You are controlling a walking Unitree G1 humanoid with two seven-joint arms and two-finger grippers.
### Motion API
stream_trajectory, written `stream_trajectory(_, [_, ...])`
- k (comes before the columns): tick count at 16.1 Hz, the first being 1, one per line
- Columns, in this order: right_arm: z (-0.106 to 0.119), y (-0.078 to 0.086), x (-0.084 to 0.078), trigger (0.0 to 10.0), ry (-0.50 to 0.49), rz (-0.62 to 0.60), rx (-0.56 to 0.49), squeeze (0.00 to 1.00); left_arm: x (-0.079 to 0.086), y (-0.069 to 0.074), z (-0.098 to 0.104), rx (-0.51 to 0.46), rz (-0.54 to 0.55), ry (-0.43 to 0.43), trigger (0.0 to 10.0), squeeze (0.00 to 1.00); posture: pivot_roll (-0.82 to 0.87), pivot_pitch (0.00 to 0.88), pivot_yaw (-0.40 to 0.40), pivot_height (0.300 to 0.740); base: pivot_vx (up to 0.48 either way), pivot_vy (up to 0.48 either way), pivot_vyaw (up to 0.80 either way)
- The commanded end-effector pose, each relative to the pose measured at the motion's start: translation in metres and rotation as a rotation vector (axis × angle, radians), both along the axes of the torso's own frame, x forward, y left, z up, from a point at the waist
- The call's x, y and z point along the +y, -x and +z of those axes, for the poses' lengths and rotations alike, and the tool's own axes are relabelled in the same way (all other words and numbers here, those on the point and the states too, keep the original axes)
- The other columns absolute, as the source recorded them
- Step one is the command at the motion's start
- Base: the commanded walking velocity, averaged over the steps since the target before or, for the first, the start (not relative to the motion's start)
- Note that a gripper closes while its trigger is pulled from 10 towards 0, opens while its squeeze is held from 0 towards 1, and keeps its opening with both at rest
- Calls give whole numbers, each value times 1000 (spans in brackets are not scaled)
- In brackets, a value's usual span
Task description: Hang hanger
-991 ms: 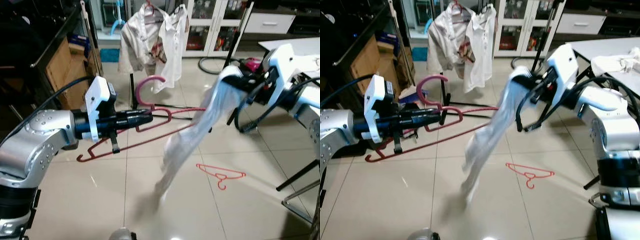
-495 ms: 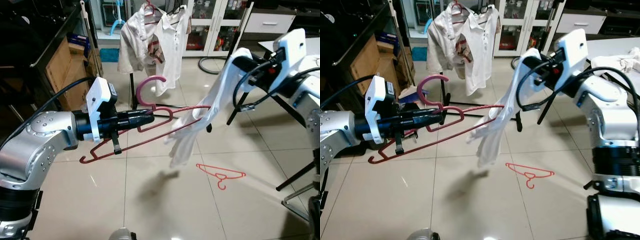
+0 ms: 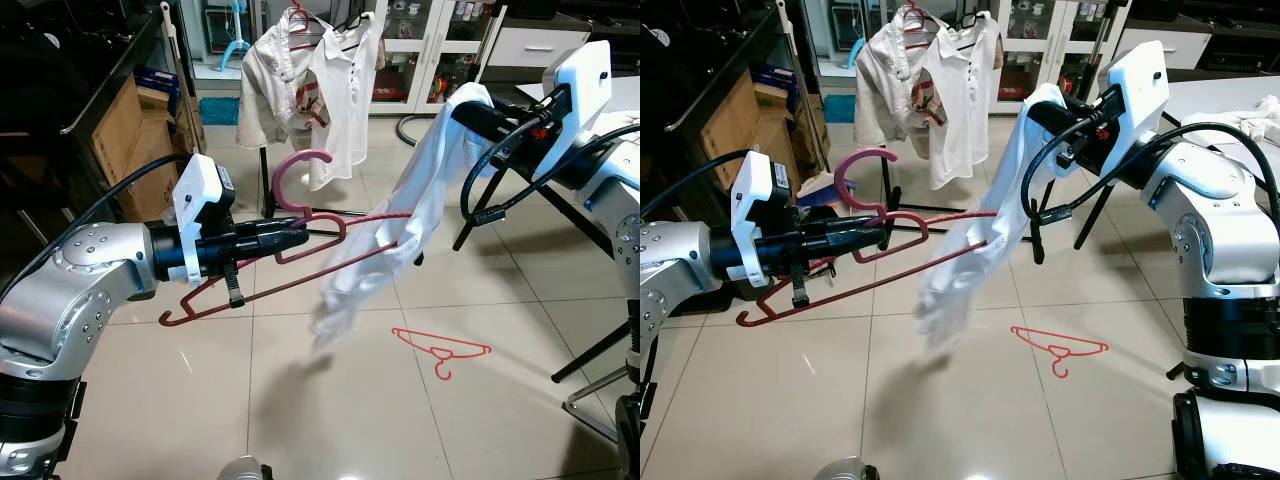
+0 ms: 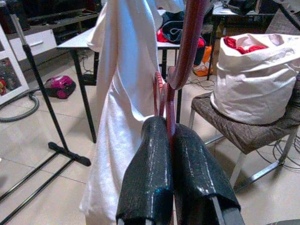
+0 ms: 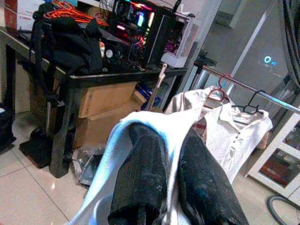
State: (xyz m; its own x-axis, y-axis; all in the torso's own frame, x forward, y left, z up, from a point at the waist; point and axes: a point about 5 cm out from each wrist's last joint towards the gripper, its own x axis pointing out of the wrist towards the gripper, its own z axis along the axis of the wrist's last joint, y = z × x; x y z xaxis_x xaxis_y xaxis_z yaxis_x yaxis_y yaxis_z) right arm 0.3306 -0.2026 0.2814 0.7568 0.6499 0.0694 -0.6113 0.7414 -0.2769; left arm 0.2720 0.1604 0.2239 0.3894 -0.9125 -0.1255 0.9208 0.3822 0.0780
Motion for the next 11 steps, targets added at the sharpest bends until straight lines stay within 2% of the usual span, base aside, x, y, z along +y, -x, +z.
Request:
stream_trajectory(1, [2, 5, -6, 10000, 11, -9, -3, 0, 2, 0, 2, -12, 11, -4, 10000, 0, -24, 0, -34, 740, 0, 0, 0])
stream_trajectory(3, [-2, 4, -9, 10000, 19, -18, 4, 0, 2, 1, 1, -11, 15, -6, 10000, 0, -21, 0, -35, 740, 0, 0, 0])
stream_trajectory(4, [-1, 0, -15, 10000, 8, -63, -9, 0, 3, 1, 1, -9, 16, -7, 10000, 0, -21, 0, -35, 740, 0, 0, 0])
stream_trajectory(5, [1, -6, -26, 10000, -21, -144, -31, 0, 3, 2, 1, -7, 18, -9, 10000, 0, -16, 0, -36, 740, 0, 0, 0])
stream_trajectory(7, [4, -18, -50, 10000, -14, -338, -67, 0, 4, 3, 0, -5, 20, -11, 10000, 0, -14, 0, -37, 740, 0, 0, 0])
stream_trajectory(10, [4, -18, -50, 10000, -14, -338, -67, 0, 4, 3, 0, -5, 20, -11, 10000, 0, -14, 0, -37, 740, 0, 0, 0])
stream_trajectory(11, [6, -20, -56, 10000, -34, -384, -74, 0, 3, 3, 0, -4, 20, -11, 10000, 0, -14, 0, -37, 740, 0, 0, 0])
